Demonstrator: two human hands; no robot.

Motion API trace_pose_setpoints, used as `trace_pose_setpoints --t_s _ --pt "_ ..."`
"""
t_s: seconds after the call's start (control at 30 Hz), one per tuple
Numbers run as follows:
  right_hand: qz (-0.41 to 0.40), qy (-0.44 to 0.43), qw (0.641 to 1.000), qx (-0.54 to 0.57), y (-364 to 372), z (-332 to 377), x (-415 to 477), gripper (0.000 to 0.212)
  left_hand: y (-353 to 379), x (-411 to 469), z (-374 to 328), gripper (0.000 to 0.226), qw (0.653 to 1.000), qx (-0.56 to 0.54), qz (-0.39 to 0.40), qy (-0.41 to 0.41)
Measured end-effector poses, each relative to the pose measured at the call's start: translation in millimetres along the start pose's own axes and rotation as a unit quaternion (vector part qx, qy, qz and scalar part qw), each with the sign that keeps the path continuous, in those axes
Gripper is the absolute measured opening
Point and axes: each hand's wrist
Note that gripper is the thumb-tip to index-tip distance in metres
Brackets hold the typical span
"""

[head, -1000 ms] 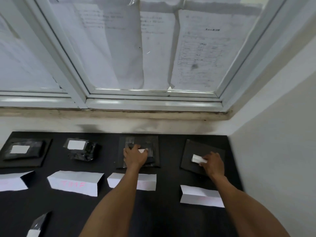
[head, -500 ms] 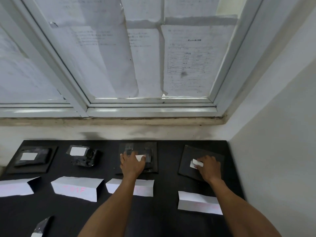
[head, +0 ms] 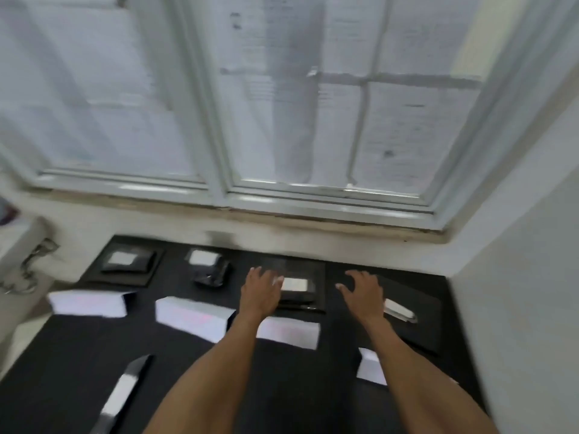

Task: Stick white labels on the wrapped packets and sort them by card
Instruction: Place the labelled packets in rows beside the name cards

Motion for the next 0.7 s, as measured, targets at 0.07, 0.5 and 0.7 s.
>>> trace_pose_setpoints --t_s 0.07,0.5,0.7 --pt "-0.016 -0.048 0.999 0.013 20 47 0 0.041 -24 -9 38 0.036 0.999 -0.033 -0.038 -0.004" --pt "0.233 -0.044 0.963 0.128 257 393 -138 0.049 -148 -88 383 0.034 0.952 -0.115 0.010 -0.283" --pt "0.229 0.037 0.967 0.108 329 433 -203 0.087 -160 -102 454 0.037 0.951 -0.084 0.146 -0.260"
Point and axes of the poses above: each hand's wrist, its own x-axis towards the middle knuckle, its own y-axis out of the palm, z = x × y, and after that the axes turned 11 degrees about -y, right-handed
